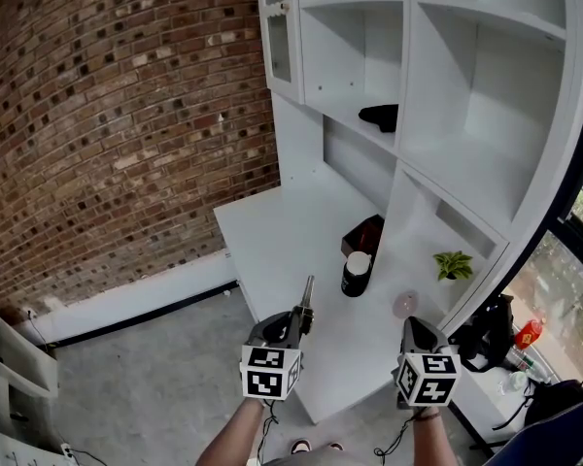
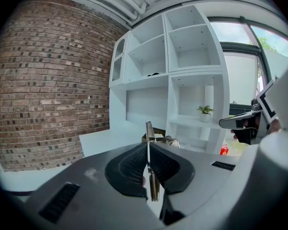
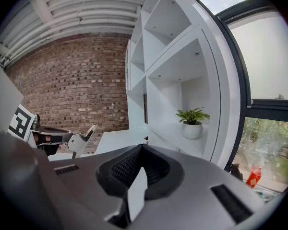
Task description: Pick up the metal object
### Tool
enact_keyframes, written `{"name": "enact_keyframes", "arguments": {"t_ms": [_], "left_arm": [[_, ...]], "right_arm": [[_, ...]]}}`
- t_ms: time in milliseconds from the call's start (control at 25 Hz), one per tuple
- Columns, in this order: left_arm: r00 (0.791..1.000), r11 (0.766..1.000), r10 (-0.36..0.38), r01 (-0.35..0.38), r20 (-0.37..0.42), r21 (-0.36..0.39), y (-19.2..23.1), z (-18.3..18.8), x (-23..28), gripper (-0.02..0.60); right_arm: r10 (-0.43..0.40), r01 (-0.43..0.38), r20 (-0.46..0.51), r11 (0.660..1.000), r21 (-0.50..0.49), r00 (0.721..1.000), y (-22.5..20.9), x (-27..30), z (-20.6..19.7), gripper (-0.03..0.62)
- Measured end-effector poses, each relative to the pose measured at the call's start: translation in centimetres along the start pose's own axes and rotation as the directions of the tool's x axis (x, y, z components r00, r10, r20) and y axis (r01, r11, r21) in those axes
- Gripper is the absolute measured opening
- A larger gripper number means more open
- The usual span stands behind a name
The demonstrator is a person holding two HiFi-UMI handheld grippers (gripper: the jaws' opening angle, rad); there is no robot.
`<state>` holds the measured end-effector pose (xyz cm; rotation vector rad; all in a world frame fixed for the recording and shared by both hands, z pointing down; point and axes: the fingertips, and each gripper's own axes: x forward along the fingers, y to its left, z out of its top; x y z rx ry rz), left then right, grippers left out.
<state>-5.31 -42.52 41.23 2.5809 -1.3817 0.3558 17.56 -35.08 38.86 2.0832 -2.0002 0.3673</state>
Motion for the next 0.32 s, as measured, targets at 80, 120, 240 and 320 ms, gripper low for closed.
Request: {"name": "enact_keyframes", "arguments": {"t_ms": [80, 120, 240, 320], "left_arm": [[1.000, 1.000, -0.003, 0.003, -0.001, -0.002, -0.05, -0.08, 0.11, 0.015], [1.000, 1.000, -0.004, 0.004, -0.002, -0.003, -0.10, -0.13, 0.16, 0.015], [1.000, 1.000, -0.009, 0.009, -0.005, -0.005, -0.35, -0.33, 0.36, 0.015], [1.000, 1.000, -0.012, 0.012, -0.007, -0.007, -0.54, -0.49, 0.51, 0.015]], "right_arm": [[0.003, -0.003, -0.003, 1.000, 0.001, 1.000, -0.01, 0.07, -0.06, 0.000], [0.003, -0.003, -0.005, 1.000, 0.000, 1.000, -0.01, 0.12, -0.11, 0.000], [0.003, -0.003, -0.010, 1.000, -0.008, 1.000, -0.09, 0.28, -0.20, 0.000], [0.001, -0.001, -0.012, 1.000, -0.014, 1.000, -0.18, 0.38, -0.26, 0.000]]}}
